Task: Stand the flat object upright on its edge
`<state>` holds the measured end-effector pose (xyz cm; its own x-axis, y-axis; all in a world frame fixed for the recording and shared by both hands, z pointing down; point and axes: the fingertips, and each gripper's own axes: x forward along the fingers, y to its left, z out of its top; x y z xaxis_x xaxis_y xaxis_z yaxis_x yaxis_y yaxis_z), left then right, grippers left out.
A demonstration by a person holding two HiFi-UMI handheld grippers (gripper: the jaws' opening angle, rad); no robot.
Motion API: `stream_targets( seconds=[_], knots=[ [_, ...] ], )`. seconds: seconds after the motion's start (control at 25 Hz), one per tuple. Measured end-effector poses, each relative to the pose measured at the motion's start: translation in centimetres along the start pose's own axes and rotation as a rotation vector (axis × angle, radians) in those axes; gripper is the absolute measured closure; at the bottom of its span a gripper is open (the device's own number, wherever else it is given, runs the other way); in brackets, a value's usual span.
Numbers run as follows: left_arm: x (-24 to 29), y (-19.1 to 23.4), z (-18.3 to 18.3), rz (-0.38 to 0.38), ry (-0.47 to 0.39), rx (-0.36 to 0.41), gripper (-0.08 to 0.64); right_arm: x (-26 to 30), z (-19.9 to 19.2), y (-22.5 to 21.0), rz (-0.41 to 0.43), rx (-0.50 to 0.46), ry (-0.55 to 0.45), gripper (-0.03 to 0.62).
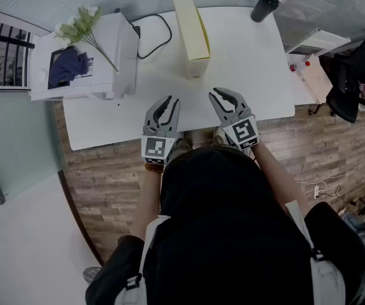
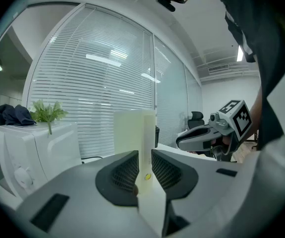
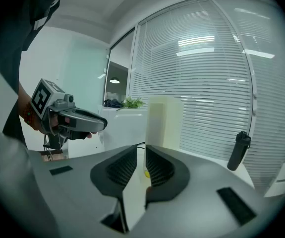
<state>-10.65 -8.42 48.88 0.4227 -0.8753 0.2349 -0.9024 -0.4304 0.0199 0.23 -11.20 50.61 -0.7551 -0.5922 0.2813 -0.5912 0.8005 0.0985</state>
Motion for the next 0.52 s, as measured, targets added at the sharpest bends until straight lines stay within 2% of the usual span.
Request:
stream_targets(
  seconds=[0.52],
  knots=[
    [-0.9,1.5,0.0,0.002,-0.007,-0.023,0.479,1.0,0.6,-0.2,-0.016,0.006,0.008,0.552]
  ],
)
